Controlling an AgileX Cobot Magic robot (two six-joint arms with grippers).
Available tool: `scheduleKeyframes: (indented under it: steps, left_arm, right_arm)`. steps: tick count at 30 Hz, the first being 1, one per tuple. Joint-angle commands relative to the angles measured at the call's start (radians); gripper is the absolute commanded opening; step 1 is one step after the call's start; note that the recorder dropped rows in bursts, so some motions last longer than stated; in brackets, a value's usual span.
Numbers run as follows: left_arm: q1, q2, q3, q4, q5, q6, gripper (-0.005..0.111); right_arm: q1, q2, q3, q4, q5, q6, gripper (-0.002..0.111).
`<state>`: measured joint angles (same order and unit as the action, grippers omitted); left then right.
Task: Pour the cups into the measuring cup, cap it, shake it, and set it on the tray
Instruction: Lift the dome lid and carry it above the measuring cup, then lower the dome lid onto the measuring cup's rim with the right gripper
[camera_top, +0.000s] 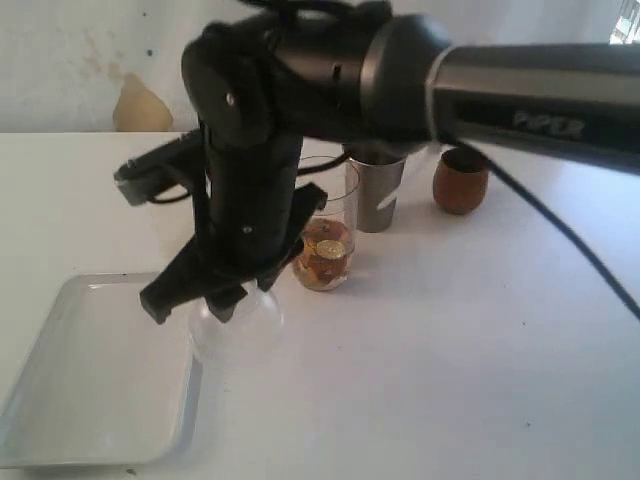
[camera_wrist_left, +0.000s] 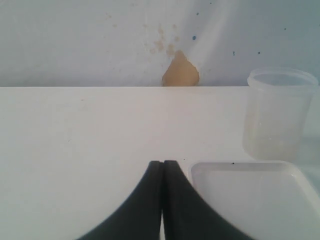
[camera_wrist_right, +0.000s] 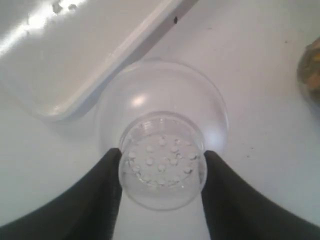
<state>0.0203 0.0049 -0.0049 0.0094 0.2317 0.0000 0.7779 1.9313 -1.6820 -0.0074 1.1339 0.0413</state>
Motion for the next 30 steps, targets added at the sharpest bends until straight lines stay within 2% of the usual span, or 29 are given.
scheduleKeyframes:
  steps: [1, 7, 20, 30]
  left_arm:
    - [-0.004, -0.005, 0.005, 0.001, 0.002, 0.000, 0.000]
    - [-0.004, -0.005, 0.005, 0.001, 0.002, 0.000, 0.000]
    - [-0.004, -0.005, 0.005, 0.001, 0.002, 0.000, 0.000]
    - [-0.004, -0.005, 0.005, 0.001, 0.002, 0.000, 0.000]
  right_arm:
    - [0.001, -0.075, -0.094, -0.092, 0.087, -0.012, 0.000]
    - [-0.015, -0.103, -0.214, -0.274, 0.087, 0.034, 0.000]
    - [-0.246, -0.103, -0.251, -0.201, 0.087, 0.044, 0.000]
    - [-0.260, -0.005, -0.251, -0.189, 0.087, 0.042, 0.000]
